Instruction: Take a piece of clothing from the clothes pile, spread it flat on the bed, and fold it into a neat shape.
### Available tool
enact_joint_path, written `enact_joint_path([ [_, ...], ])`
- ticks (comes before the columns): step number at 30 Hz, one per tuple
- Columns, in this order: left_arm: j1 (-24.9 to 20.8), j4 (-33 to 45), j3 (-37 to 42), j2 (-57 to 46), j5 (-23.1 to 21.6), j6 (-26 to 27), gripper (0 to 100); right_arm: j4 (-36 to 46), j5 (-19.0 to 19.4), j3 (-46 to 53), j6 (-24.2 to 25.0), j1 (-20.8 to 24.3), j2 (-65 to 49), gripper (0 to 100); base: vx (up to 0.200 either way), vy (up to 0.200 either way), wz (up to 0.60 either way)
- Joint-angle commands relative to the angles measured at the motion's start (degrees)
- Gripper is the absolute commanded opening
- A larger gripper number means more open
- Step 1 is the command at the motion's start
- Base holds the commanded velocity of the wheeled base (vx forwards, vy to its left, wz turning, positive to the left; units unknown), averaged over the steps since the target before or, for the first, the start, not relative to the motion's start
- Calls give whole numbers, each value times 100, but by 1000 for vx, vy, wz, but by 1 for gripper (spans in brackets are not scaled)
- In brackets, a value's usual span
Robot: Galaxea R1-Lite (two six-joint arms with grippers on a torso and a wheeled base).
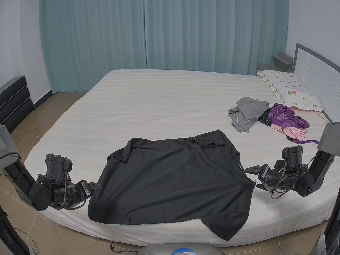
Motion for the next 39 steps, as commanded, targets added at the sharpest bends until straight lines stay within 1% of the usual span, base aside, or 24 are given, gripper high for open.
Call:
enact_joint_path([
  [1, -3, 8, -95, -27, -10, -152, 100, -19, 30, 95, 78, 24, -20, 100, 0, 0, 0],
  [5, 5, 17, -130, 52, -19, -169, 100, -19, 144, 95, 86, -20, -28, 100, 0, 150, 0],
  [11, 5, 8, -112, 44, -10, -161, 100, -19, 153, 95, 95, -20, 7, 100, 0, 200, 0],
  [25, -12, -18, -112, 114, -36, -178, 100, -19, 153, 104, 104, -46, 24, 100, 0, 0, 0],
  [28, -12, -36, -165, 123, -45, -248, 100, -19, 153, 104, 104, -55, 24, 100, 0, 0, 0],
  [29, -12, -18, -253, 132, -36, -433, 100, -19, 153, 104, 104, -55, 24, 100, 0, 0, 0],
  [31, -12, -9, -279, 149, -45, -539, 100, -28, 153, 113, 95, -55, 24, 100, 200, 0, 0],
  [38, -12, -44, -297, 299, -124, -556, 100, -19, 144, 113, 86, -46, 24, 100, 200, 0, 0],
  [39, -47, -53, -297, 316, -195, -565, 100, -19, 136, 113, 78, -46, 33, 100, 0, 0, 0],
])
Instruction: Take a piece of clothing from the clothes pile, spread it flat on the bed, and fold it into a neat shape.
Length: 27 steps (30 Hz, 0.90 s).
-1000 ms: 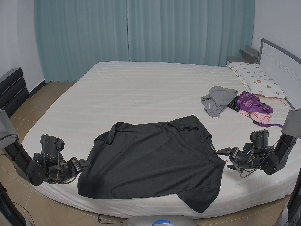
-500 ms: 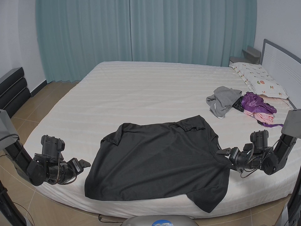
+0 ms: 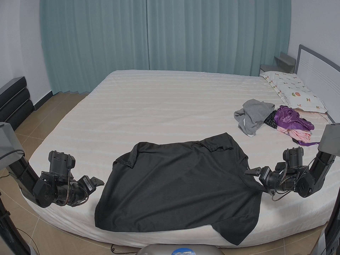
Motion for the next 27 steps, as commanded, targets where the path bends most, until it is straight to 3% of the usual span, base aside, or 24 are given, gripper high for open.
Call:
enact_joint_path([
  [1, -40, -15, -7, 93, -61, -18, 100, -11, -6, -2, -9, 3, 21, 100, 0, 0, 0],
  [7, -58, -24, -253, 111, -184, -317, 100, -11, -6, -2, -18, 12, 47, 100, 0, 0, 0],
  [13, -207, -15, -1017, 471, -254, -528, 100, -11, -32, 7, -18, 74, 56, 100, 0, 0, 0],
  [27, -1183, 55, -3338, 2510, -105, -484, 100, -20, -41, 7, -44, 83, 135, 100, 0, 0, 0],
])
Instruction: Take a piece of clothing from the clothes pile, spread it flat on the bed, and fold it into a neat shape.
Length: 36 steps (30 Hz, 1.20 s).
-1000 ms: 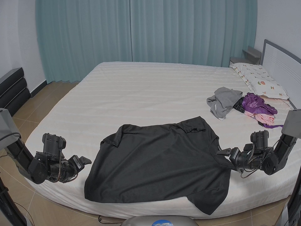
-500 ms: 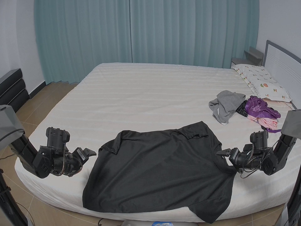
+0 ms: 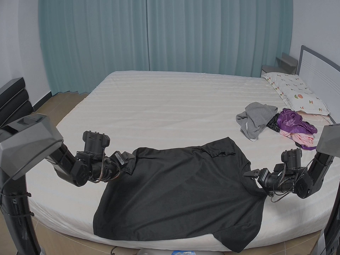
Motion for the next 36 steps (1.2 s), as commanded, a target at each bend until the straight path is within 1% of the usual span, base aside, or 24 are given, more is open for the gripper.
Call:
enact_joint_path([
  [1, -444, 30, -845, 1040, 95, 15, 100, -9, -1, 1, -1, 8, 39, 100, 0, 0, 0],
  [2, -444, 30, -845, 1040, 95, 15, 100, -9, -1, 1, -1, 8, 39, 100, 0, 0, 0],
  [4, -558, 22, -1249, 1304, 209, 24, 100, 0, -1, 1, -1, 8, 48, 100, 0, 0, 0],
  [9, -585, 145, -1627, 1558, 201, 85, 100, -9, -9, 1, -10, 17, 83, 100, 0, 0, 0],
  [10, -594, 303, -1847, 1664, 209, 173, 100, -44, -1, 1, -10, 17, 83, 100, 0, 0, 0],
  [13, -523, 523, -2207, 1831, 218, 191, 100, -132, -9, 27, -10, 26, 136, 100, 0, 0, 0],
  [14, -514, 531, -2225, 1840, 218, 191, 100, -141, -9, 27, -10, 35, 136, 100, 0, 0, 0],
  [17, -400, 637, -2568, 2016, 315, 208, 100, -308, -9, 62, -10, 61, 206, 100, 0, 0, 0],
  [20, -172, 681, -2981, 2139, 552, 305, 100, -563, -18, 133, -19, 70, 259, 100, 0, 0, 0],
  [22, 13, 655, -3200, 2200, 622, 525, 100, -615, -27, 141, -19, 70, 276, 100, 0, 0, 0],
  [23, 13, 655, -3200, 2200, 622, 525, 100, -615, -27, 141, -19, 70, 276, 100, 0, 0, 0],
  [24, 259, 681, -3534, 2270, 710, 859, 100, -633, -36, 141, -19, 61, 276, 100, 0, 0, 0],
  [25, 294, 681, -3596, 2279, 719, 894, 100, -633, -36, 141, -19, 61, 276, 100, 0, 0, 0],
  [26, 479, 690, -3903, 2314, 789, 999, 100, -624, -45, 141, -19, 61, 285, 100, 0, 0, 0],
  [28, 637, 690, -4229, 2341, 842, 1008, 100, -624, -36, 141, -10, 61, 294, 100, 0, 0, 0],
  [29, 637, 690, -4229, 2341, 842, 1008, 100, -624, -36, 141, -10, 61, 294, 100, 0, 0, 0],
  [30, 751, 690, -4484, 2341, 860, 999, 100, -633, -36, 133, -10, 61, 294, 100, 0, 0, 0],
  [36, 865, 672, -4598, 2297, 860, 991, 100, -633, -36, 141, -10, 61, 329, 100, 0, 0, 0],
])
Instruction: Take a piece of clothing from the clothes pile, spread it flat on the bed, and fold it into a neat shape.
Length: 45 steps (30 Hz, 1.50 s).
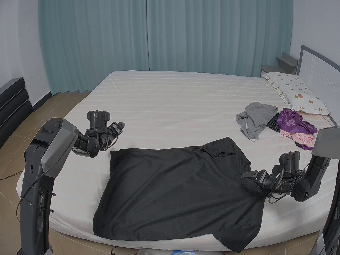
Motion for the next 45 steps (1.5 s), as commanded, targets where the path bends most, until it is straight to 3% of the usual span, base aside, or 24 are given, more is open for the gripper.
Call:
enact_joint_path([
  [1, 113, 13, -117, 15, 8, 4, 100, -4, 1, 9, 3, 0, 42, 100, 0, 0, 0],
  [27, 113, 408, 6, 665, -36, 48, 100, 5, 1, -176, -6, 44, 130, 100, 0, 0, 0],
  [28, 113, 364, -12, 692, -28, 40, 0, 5, -8, -238, -6, 44, 148, 100, 0, 0, 0],
  [34, 201, 347, -205, 674, 60, 40, 0, 93, -26, -765, -14, 35, 341, 100, 0, 0, 0],
  [41, 368, 470, -530, 410, 236, 57, 0, 1411, -781, -3006, -146, 26, 1027, 100, 0, 0, 0],
  [45, 368, 452, -530, 393, 245, 57, 0, 1974, -825, -4219, -296, -44, 1484, 100, 0, 0, 0],
])
